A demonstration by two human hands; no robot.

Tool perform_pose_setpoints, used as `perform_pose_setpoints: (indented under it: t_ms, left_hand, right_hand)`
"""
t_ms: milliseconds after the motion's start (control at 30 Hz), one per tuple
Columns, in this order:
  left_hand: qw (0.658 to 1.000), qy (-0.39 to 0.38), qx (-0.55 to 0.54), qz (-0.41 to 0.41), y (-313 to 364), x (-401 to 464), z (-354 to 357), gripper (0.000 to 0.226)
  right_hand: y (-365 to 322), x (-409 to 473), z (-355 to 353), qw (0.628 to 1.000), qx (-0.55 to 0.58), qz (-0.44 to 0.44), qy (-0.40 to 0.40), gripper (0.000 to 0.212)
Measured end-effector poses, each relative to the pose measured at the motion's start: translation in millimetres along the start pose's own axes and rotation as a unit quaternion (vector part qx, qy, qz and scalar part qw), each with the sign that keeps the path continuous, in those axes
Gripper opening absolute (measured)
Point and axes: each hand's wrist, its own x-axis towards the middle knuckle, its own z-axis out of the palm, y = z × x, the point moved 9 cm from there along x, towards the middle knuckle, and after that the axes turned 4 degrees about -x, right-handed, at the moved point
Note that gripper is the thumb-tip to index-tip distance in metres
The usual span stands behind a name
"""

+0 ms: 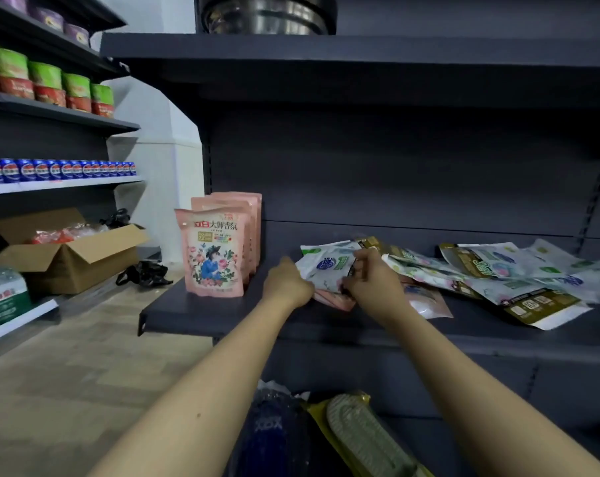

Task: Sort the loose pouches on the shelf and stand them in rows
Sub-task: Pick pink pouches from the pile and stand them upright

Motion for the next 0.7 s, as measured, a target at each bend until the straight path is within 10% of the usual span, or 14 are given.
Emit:
perform_pose_setpoints:
  t_ms: [700]
  left_hand:
    - [0.922,-0.055,-0.379,-0.052,-6.2,33.9,58.1,0.086]
  right_hand:
    - [14.6,11.4,34.9,0.987,-0.159,0.002,-0.012,0.025]
